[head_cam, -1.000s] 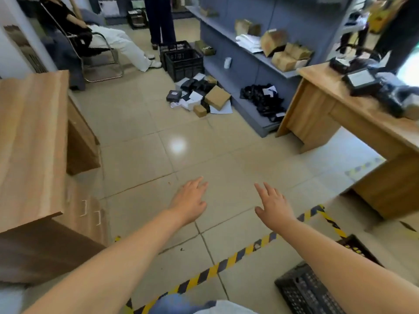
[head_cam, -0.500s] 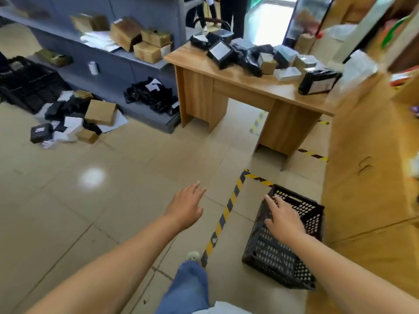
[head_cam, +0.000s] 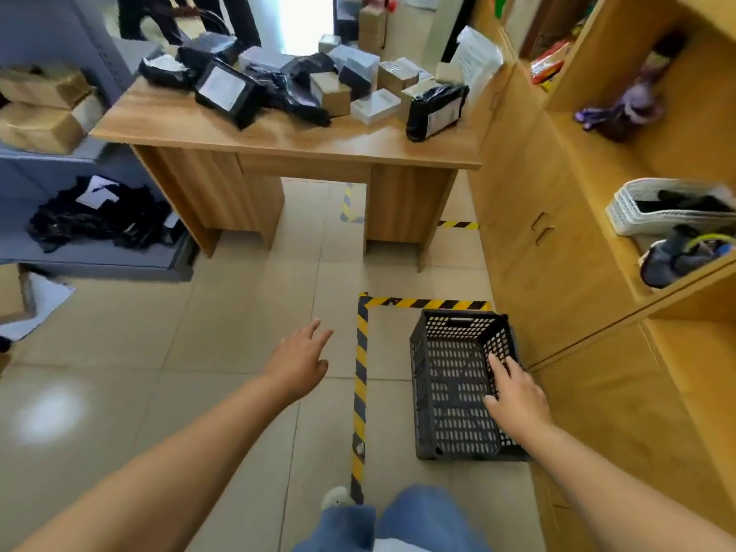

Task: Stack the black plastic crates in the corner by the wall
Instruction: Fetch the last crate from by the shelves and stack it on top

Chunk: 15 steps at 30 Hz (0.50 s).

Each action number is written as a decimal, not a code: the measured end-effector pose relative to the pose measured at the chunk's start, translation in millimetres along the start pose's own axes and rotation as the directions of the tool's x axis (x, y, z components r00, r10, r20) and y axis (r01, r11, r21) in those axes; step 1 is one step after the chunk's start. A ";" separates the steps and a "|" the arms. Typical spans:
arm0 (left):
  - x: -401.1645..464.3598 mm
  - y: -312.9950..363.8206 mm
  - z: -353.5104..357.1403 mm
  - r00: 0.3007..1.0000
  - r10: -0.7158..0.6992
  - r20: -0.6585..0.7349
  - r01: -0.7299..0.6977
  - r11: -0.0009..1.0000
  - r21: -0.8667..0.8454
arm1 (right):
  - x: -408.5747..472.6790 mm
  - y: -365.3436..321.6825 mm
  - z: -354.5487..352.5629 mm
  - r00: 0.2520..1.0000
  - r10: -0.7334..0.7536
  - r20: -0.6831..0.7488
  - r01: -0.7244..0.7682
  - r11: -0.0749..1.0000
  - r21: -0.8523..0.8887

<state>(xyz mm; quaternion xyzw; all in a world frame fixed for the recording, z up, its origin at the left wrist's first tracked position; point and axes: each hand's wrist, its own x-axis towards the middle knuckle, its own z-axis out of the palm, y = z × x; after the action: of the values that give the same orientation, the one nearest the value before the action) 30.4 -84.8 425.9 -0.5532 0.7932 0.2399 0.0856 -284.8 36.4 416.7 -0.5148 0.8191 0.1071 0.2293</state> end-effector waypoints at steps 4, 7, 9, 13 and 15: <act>43.9 8.7 -9.9 0.997 0.067 0.045 -0.067 0.998 0.003 | 13.1 2.6 3.6 0.996 0.087 0.029 -0.089 0.993 0.072; 79.0 22.9 -15.6 0.989 0.126 0.078 -0.126 0.992 -0.005 | 32.3 8.5 1.4 0.988 0.144 0.050 -0.148 0.985 0.090; 104.7 34.7 -21.5 0.983 0.160 0.086 -0.161 0.987 0.000 | 50.2 13.8 -2.0 0.981 0.181 0.067 -0.188 0.975 0.123; 160.2 60.0 -35.7 0.976 0.202 0.081 -0.204 0.979 0.024 | 96.0 29.9 -15.0 0.970 0.223 0.099 -0.238 0.956 0.170; 186.0 72.1 -45.5 0.971 0.218 0.099 -0.224 0.973 0.055 | 117.7 38.7 -23.1 0.962 0.242 0.126 -0.262 0.949 0.175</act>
<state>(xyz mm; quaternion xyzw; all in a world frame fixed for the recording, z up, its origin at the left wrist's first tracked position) -99.3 -242.3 411.5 -0.4465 0.8525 0.2472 0.1132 -368.3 -49.3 377.3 -0.3754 0.8717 0.0836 0.3038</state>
